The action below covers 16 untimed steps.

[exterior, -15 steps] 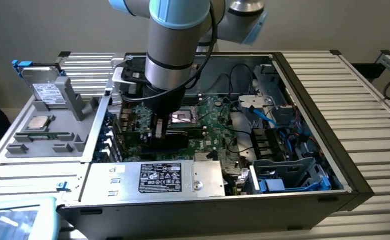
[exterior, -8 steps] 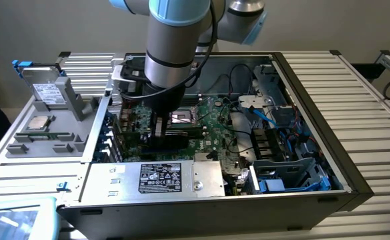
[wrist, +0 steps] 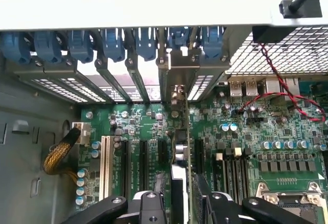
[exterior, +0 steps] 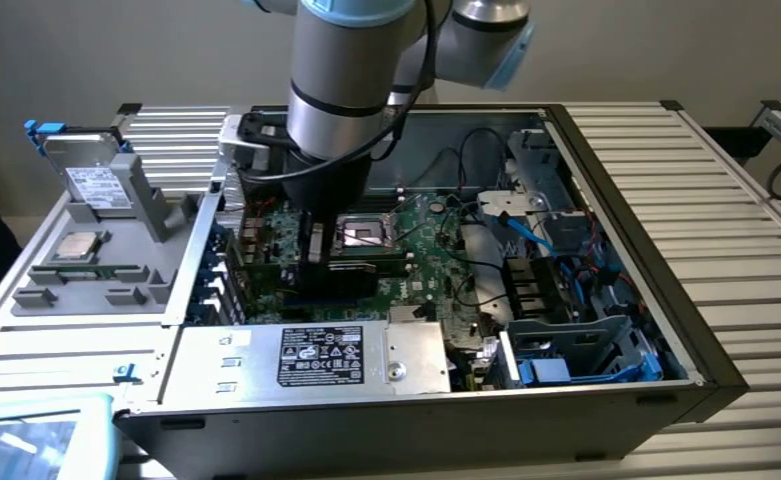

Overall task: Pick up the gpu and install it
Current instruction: 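Insert the gpu into the slot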

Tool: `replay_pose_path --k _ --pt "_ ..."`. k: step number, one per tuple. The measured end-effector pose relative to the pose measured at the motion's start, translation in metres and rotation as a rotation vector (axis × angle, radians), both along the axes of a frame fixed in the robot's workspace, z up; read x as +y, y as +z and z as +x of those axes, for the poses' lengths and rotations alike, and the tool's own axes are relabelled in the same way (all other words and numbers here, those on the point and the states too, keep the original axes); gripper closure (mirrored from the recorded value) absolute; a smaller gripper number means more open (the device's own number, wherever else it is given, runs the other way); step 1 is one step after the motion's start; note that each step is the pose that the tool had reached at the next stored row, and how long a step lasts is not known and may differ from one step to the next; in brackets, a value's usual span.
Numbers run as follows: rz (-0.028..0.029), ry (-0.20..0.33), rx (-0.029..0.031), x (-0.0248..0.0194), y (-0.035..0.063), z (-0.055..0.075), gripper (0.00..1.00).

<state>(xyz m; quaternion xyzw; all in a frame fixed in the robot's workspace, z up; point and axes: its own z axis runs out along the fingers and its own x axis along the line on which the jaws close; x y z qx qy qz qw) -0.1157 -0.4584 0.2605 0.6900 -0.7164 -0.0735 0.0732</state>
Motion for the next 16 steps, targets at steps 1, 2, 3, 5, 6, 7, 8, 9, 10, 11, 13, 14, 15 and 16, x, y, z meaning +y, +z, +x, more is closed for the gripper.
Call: replay_pose_path --k 1,2,3,5,6,7,8,9,10,11,13,14,15,16 --pt "0.0000 0.000 0.0007 0.0000 0.0032 0.000 0.64" --pt "0.0001 0.000 0.0012 0.0000 0.0059 0.000 0.64" --pt "0.0001 0.000 0.0017 0.0000 0.0080 0.000 0.64" --pt "0.0000 0.000 0.0023 0.0000 0.0110 0.000 0.64" --pt "-0.0002 0.000 0.0025 0.0000 0.0124 0.000 0.64" --pt "-0.0004 0.000 0.0027 0.0000 0.0135 0.000 0.64" --pt "-0.0009 0.000 0.0028 0.0000 0.0146 0.000 0.64" --pt "-0.0015 0.000 0.0029 0.0001 0.0157 0.000 0.64" --pt "-0.0024 0.000 0.0033 0.0001 0.0171 0.000 0.64" --pt "-0.0032 0.000 0.0038 0.0002 0.0188 0.000 0.64" --pt "-0.0046 0.000 0.0049 0.0005 0.0247 0.000 0.66" --pt "-0.0046 0.000 0.0050 0.0006 0.0288 0.000 0.66" --pt "-0.0052 0.000 0.0050 0.0009 0.0308 0.000 0.79" --pt "-0.0061 0.001 0.0050 0.0011 0.0318 0.000 0.79"
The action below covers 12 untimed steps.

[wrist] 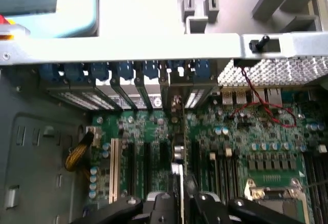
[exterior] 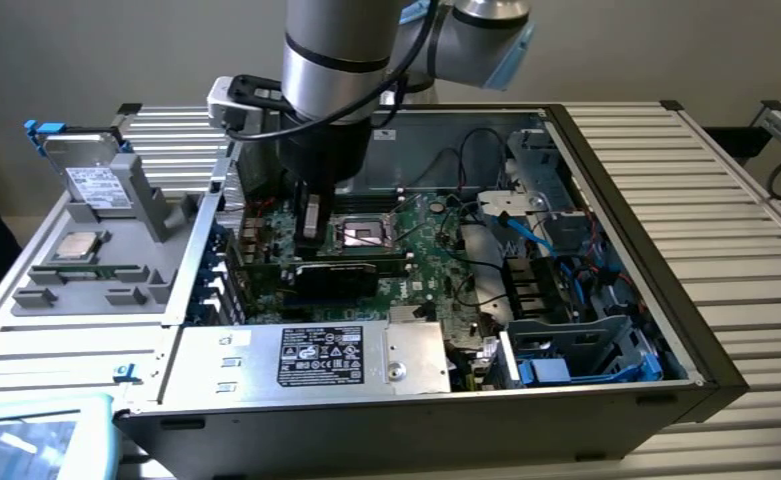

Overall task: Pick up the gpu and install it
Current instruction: 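Insert the gpu into the slot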

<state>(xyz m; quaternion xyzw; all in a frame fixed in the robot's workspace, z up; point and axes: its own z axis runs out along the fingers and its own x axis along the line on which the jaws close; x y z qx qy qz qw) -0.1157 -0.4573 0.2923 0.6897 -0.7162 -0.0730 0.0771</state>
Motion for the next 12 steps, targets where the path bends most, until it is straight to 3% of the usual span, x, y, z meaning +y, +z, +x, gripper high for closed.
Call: replay_pose_path --k 1,2,3,6,7,9,12 --pt "-0.0009 0.001 -0.0007 0.0000 0.0005 0.0000 0.85" --pt "-0.0022 0.002 -0.0054 0.0000 0.0004 0.0000 0.88" --pt "-0.0055 0.004 -0.0148 0.0001 0.0005 0.0000 0.88" --pt "-0.0180 0.012 -0.0548 0.0000 0.0005 -0.0001 0.88" --pt "-0.0231 0.013 -0.0607 0.0000 0.0004 -0.0003 0.88" --pt "-0.0259 0.016 -0.0654 -0.0001 0.0005 -0.0005 0.88" --pt "-0.0261 0.016 -0.0654 0.0000 0.0005 -0.0004 0.88"
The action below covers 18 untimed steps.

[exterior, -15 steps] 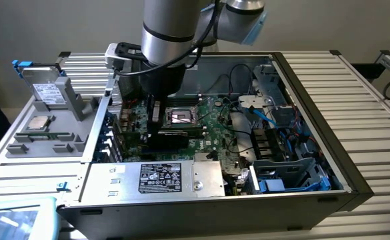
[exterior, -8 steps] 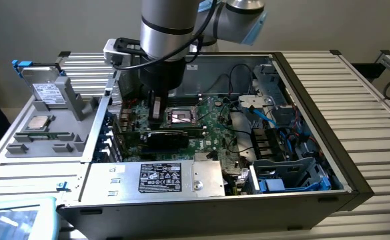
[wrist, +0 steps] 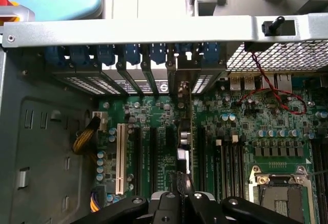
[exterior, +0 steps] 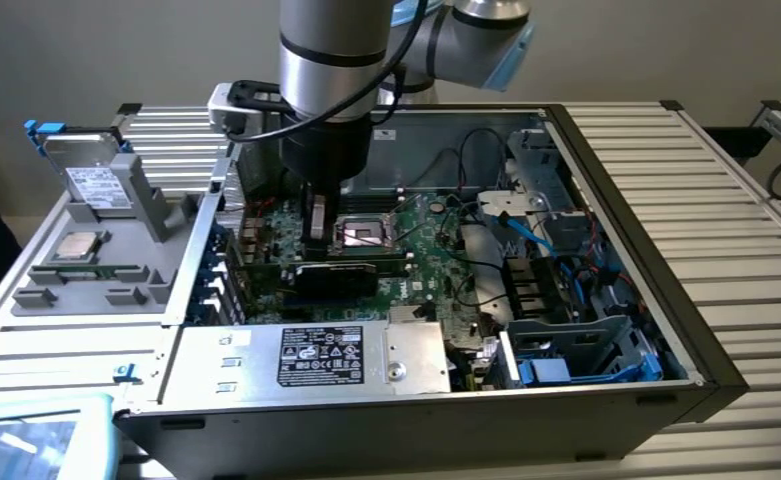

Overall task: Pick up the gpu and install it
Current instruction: 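Insert the gpu into the slot, then press down on the gpu until it lock into place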

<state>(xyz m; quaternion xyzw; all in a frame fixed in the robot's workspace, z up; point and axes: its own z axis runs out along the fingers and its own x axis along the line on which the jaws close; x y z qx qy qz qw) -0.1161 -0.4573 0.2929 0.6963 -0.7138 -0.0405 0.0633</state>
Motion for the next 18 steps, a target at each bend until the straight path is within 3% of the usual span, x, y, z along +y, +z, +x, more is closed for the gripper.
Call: replay_pose_path --k 18 --pt "0.0000 0.005 -0.0008 0.0009 0.0015 0.0008 0.88"
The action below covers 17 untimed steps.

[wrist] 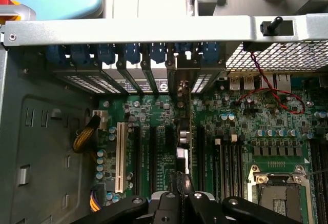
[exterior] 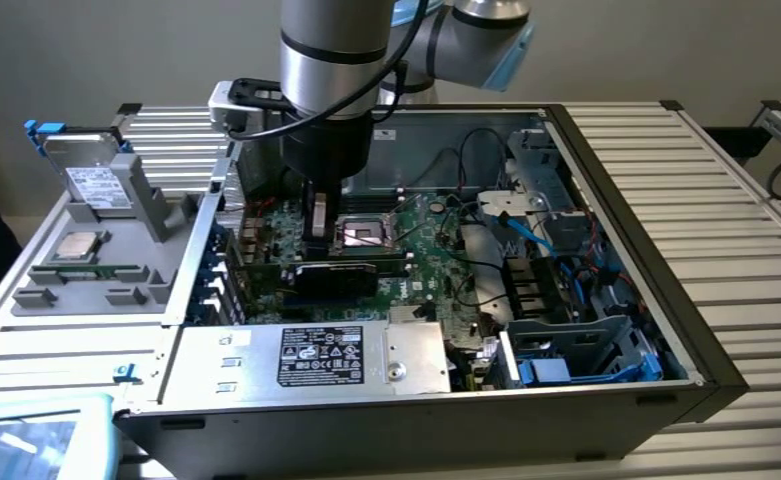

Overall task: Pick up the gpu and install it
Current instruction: 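Press down on the gpu until it lock into place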

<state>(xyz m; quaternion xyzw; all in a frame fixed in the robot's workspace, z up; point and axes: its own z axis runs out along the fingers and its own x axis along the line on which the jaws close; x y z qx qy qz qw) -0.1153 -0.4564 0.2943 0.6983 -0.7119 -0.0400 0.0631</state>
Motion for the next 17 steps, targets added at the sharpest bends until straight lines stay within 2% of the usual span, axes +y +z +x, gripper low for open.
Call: replay_pose_path --k 5,9,12,17 --pt "0.0000 0.000 0.0000 0.0004 0.0000 -0.001 0.88" --pt "-0.0011 0.001 -0.0001 0.0028 -0.0005 -0.007 0.88" --pt "-0.0093 0.007 0.0000 0.0028 -0.0006 -0.008 0.88" --pt "-0.0132 0.010 -0.0001 0.0059 -0.0009 -0.012 0.88"
